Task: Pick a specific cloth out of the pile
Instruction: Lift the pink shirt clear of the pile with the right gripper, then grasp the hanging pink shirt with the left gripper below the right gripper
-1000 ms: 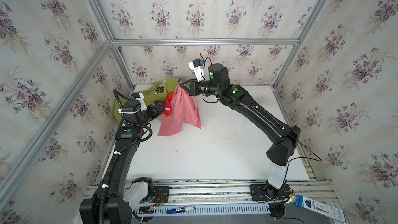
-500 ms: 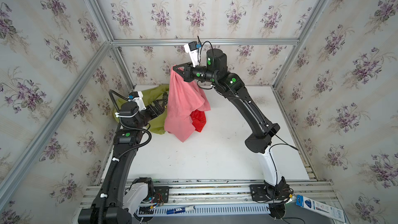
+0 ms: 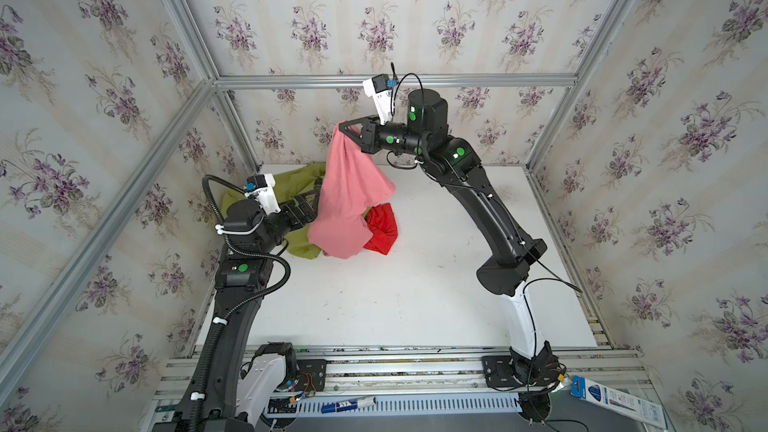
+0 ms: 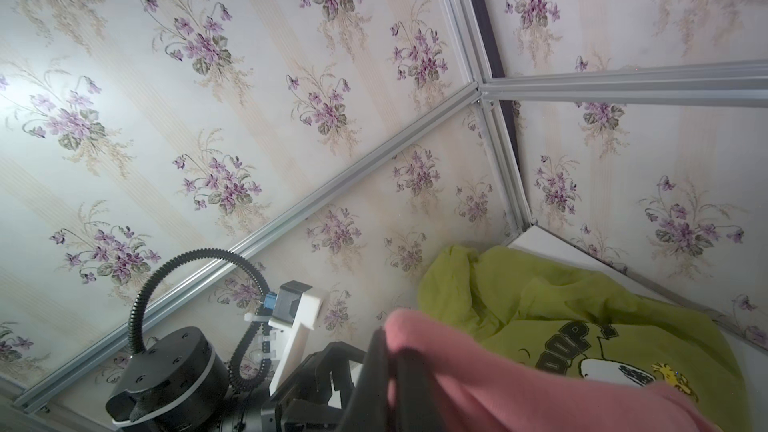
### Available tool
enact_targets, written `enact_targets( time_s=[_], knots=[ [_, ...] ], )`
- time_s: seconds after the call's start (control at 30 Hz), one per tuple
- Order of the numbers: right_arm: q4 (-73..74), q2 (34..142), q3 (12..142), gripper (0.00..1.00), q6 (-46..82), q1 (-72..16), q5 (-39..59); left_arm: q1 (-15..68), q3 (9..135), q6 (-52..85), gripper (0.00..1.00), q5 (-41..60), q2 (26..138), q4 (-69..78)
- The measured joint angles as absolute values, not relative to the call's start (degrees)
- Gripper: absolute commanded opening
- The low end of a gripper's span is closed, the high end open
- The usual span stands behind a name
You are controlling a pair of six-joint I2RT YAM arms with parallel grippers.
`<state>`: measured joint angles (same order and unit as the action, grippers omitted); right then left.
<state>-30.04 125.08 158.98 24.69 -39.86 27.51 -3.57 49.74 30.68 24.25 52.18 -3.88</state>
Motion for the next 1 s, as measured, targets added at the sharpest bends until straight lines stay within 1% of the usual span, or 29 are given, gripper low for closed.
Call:
enact_targets(
  time_s=[0.23, 0.4, 0.57, 0.83, 1.0],
  knots=[
    [-31.55, 120.07, 159.3, 0.0, 24.45, -39.35, 29.5, -1.67, 48.49, 29.34, 0.98, 30.79, 50.24, 1.48],
    [-34.79, 116.38, 159.33, 0.0, 24.4, -38.28, 30.59, 3.05, 46.41, 26.48, 1.0, 34.26, 47.57, 7.4],
    [-39.05, 113.19, 159.33, 0.0, 24.36, -37.76, 31.77, 9.26, 47.0, 22.57, 1.0, 33.34, 47.7, 9.89],
    [-45.1, 108.47, 159.24, 0.0, 23.57, -37.58, 32.67, 17.69, 51.4, 18.94, 1.0, 29.21, 52.53, 10.9],
    [-47.31, 103.31, 154.12, 0.0, 23.22, -37.58, 32.67, 22.65, 53.65, 18.15, 0.97, 27.86, 56.31, 11.66]
  ],
)
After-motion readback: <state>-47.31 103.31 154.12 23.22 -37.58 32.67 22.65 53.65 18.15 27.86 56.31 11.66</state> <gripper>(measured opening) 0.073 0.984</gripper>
